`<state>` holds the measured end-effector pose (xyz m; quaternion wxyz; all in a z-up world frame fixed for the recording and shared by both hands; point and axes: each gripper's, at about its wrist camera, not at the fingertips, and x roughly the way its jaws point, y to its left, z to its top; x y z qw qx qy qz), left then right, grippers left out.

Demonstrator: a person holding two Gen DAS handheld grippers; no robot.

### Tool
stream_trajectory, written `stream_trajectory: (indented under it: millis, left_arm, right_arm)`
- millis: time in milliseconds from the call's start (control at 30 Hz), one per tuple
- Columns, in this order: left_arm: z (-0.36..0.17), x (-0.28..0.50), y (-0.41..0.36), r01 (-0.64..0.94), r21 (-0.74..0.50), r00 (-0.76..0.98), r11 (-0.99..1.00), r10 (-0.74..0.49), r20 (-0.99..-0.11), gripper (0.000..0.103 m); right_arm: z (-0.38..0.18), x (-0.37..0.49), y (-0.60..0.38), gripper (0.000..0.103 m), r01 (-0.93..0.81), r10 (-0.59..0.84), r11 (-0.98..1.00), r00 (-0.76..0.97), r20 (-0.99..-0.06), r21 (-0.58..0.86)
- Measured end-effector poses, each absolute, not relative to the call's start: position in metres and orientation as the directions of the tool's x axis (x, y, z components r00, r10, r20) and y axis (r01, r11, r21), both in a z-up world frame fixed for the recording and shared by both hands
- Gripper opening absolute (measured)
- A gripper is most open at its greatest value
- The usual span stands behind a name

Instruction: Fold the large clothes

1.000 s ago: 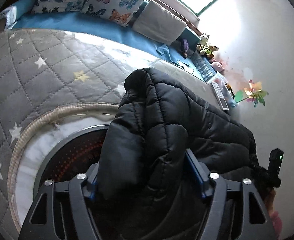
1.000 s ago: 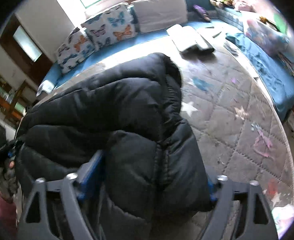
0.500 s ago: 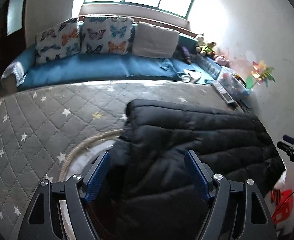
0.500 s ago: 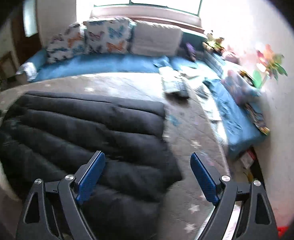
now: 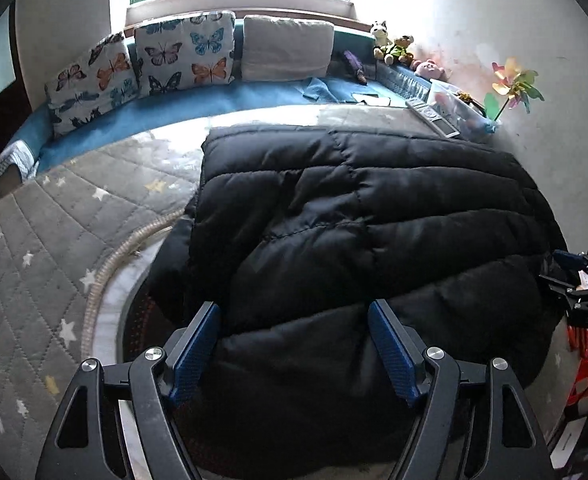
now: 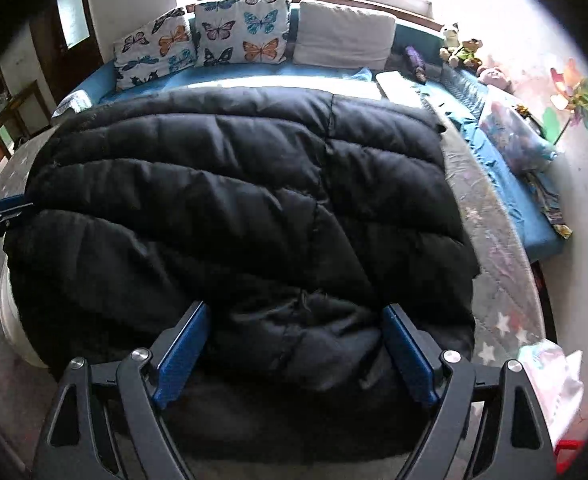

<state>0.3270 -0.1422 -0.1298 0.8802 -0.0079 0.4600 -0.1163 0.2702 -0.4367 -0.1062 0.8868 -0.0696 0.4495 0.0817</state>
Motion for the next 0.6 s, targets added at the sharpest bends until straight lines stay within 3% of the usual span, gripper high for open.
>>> stream_trajectory:
  millis: [300, 600]
  left_arm:
    - [-0.088, 0.244, -0.157, 0.224, -0.092, 0.608, 0.97, -0.213, -0.765, 0.082]
    - [-0.079, 0.173, -0.157, 0.214, -0.086, 0.635, 0.973, -0.206, -0.744, 0.082]
  right_arm:
    - [-0.089, 0.216, -0.424, 0.095, -0.187, 0.136, 0.982, 0.641, -0.756, 0.018]
    - [-0.088, 0.17, -0.398, 0.095, -0.174, 0.126, 0.985, 0.686, -0.717, 0.006]
